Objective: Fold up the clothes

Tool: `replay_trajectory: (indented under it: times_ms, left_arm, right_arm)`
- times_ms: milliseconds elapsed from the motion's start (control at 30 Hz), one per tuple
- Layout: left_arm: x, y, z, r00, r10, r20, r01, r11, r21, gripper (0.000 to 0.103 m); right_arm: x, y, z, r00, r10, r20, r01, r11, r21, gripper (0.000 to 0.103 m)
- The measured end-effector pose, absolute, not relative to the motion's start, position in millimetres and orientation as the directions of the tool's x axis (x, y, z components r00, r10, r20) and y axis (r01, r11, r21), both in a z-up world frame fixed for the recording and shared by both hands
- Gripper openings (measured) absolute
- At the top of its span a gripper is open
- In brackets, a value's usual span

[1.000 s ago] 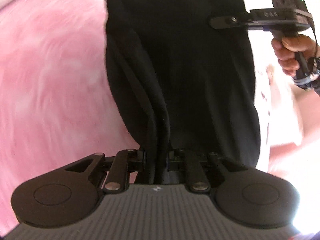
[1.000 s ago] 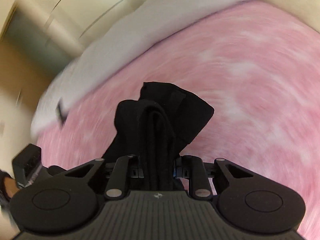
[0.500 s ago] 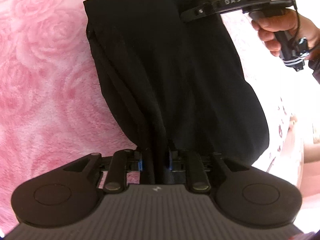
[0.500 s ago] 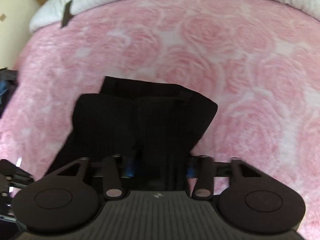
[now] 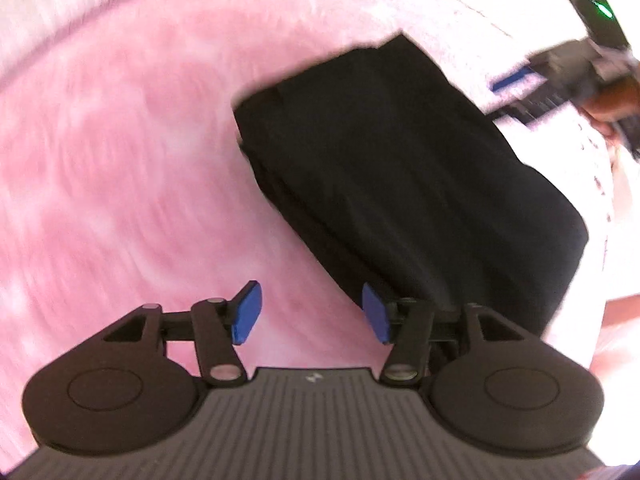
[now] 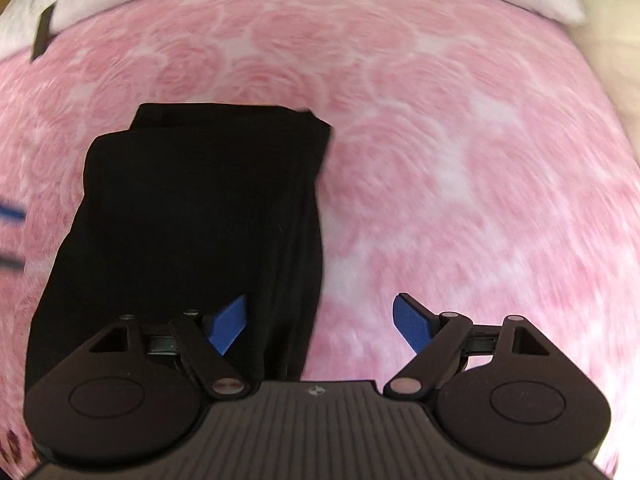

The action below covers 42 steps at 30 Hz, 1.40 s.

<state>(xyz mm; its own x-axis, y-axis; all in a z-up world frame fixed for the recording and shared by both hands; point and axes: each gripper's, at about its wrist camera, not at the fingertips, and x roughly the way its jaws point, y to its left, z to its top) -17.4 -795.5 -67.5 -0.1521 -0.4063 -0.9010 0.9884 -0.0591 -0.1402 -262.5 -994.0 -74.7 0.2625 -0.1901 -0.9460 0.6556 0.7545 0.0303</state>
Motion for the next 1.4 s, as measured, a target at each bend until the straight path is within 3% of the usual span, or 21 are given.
replay_trajectory:
  times_ms: [67,333,467,633,767,833,867,933,967,1000,1100,1167,1333,1400]
  left_arm:
    - [-8.7,-817.6,-59.1,-0.135,-0.44,-0.888,0.988,-0.131,-0.085,0.067]
    - [-2.5,-910.0,-61.3,-0.198,-0.493,-0.847,0.901,-0.432,0.041,0.075]
    - [-15.4,-952.2,-84.4,-0.287,-0.413,-0.864,0.84,-0.542,-0.019,0.083]
    - [-27.5,-969.3,-124.4,-0.321,-0.278,-0.905,0.75,-0.659,-0.063,0.084]
    - [-19.8,-973.9,-144.1,-0.338,-0.215,-0.916,0.752,-0.648,-0.125,0.095]
    - [-15.8,-976.0,-153.2,-0.349,-0.184,-0.919,0.754,-0.637,-0.159,0.092]
    - [-13.8,-976.0,-155.4,-0.36,-0.174,-0.916,0.759,-0.626,-0.18,0.085]
    - [-12.1,-972.0,-157.4,-0.37,-0.181,-0.911,0.766,-0.614,-0.189,0.081]
    - [-12.2,-968.0,-155.0,-0.371,-0.195,-0.908,0.769,-0.613,-0.183,0.072]
    - [-12.3,-963.9,-152.6,-0.372,-0.209,-0.904,0.771,-0.612,-0.176,0.062]
    - [-13.1,-947.5,-139.7,-0.358,-0.267,-0.895,0.803,-0.576,-0.149,0.047]
    - [-15.1,-934.8,-132.0,-0.357,-0.296,-0.886,0.84,-0.517,-0.166,0.042]
    - [-37.0,-897.2,-133.7,-0.333,-0.356,-0.873,0.891,-0.421,-0.169,0.044]
    - [-41.1,-890.9,-137.2,-0.299,-0.391,-0.871,0.907,-0.401,-0.132,0.053]
  right_arm:
    - [-284.0,-979.4,-68.9,0.274,-0.222,-0.936,0.718,0.694,0.046,0.083]
    - [-394.7,-863.5,-62.0,0.376,-0.425,-0.824,0.924,0.235,0.301,0.085]
    - [-415.2,-810.2,-81.3,0.372,-0.458,-0.807,0.918,0.052,0.393,0.085]
    - [-415.2,-789.1,-124.0,0.43,-0.459,-0.778,0.852,-0.08,0.518,0.085]
    - [-412.7,-788.7,-155.0,0.471,-0.503,-0.725,0.772,-0.162,0.615,0.085]
    - [-411.7,-789.4,-163.8,0.492,-0.543,-0.68,0.719,-0.186,0.669,0.082]
    - [-411.9,-791.7,-165.8,0.494,-0.55,-0.674,0.705,-0.201,0.68,0.069]
    - [-416.2,-798.8,-166.0,0.507,-0.544,-0.668,0.681,-0.222,0.698,0.05]
    - [-420.0,-803.3,-164.5,0.519,-0.533,-0.668,0.672,-0.229,0.704,0.032]
    - [-423.8,-808.3,-162.4,0.531,-0.521,-0.668,0.665,-0.233,0.71,0.023]
    - [-434.4,-841.5,-130.7,0.546,-0.484,-0.684,0.732,-0.122,0.671,0.017]
    - [-441.6,-869.0,-106.6,0.531,-0.47,-0.705,0.789,-0.03,0.614,0.016]
    - [-458.1,-946.4,-76.2,0.486,-0.451,-0.749,0.865,0.129,0.484,0.02]
    - [-454.2,-962.1,-85.7,0.455,-0.41,-0.791,0.889,0.161,0.428,0.029]
